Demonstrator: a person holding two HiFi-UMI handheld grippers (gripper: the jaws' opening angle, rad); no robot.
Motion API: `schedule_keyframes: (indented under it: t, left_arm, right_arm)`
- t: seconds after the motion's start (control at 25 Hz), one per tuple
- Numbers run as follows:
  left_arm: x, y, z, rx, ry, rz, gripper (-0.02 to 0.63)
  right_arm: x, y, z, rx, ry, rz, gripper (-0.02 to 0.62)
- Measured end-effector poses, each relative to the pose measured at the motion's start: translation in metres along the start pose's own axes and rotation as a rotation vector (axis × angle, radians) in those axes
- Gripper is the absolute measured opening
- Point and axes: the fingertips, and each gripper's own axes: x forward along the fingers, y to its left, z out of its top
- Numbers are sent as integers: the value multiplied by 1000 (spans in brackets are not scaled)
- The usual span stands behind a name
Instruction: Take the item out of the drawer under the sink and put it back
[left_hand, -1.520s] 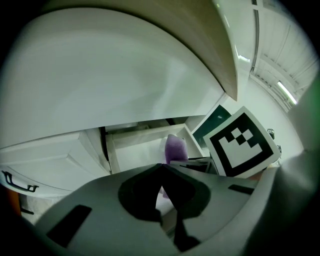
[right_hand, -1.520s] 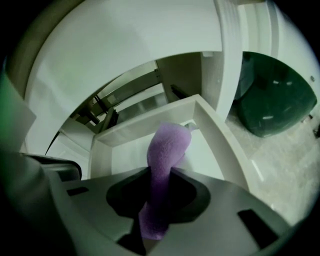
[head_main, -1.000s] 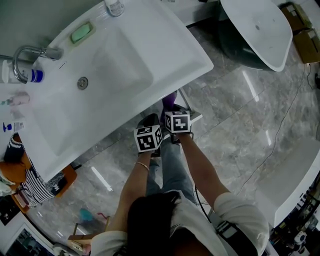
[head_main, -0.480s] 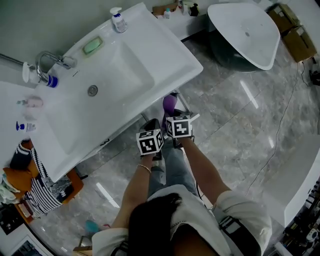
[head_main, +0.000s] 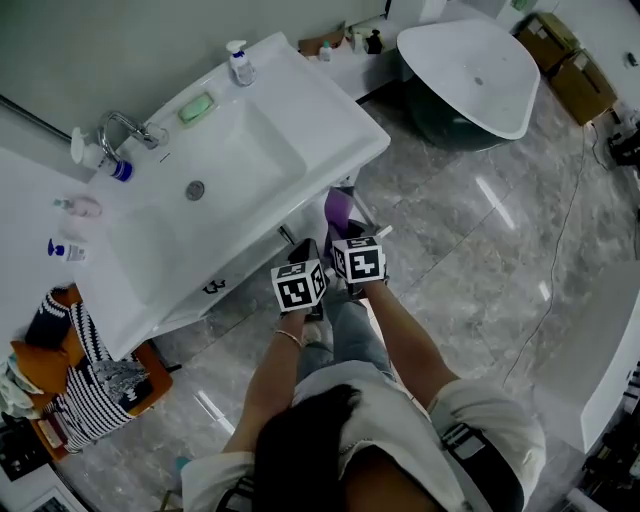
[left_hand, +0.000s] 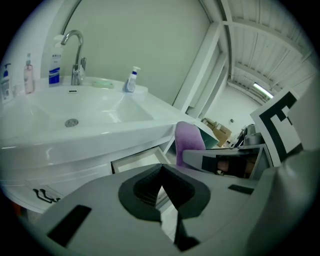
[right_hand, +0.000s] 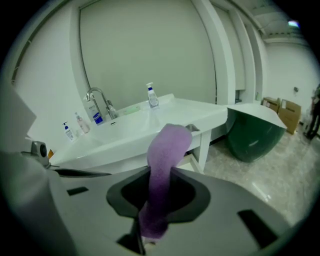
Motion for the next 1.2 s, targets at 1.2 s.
schedule_keyframes:
  t: [1.2]
  left_arm:
    - [-185, -46, 132, 191, -576, -67, 3]
  right_arm:
    - [-194, 106, 116, -254, -596, 28, 92]
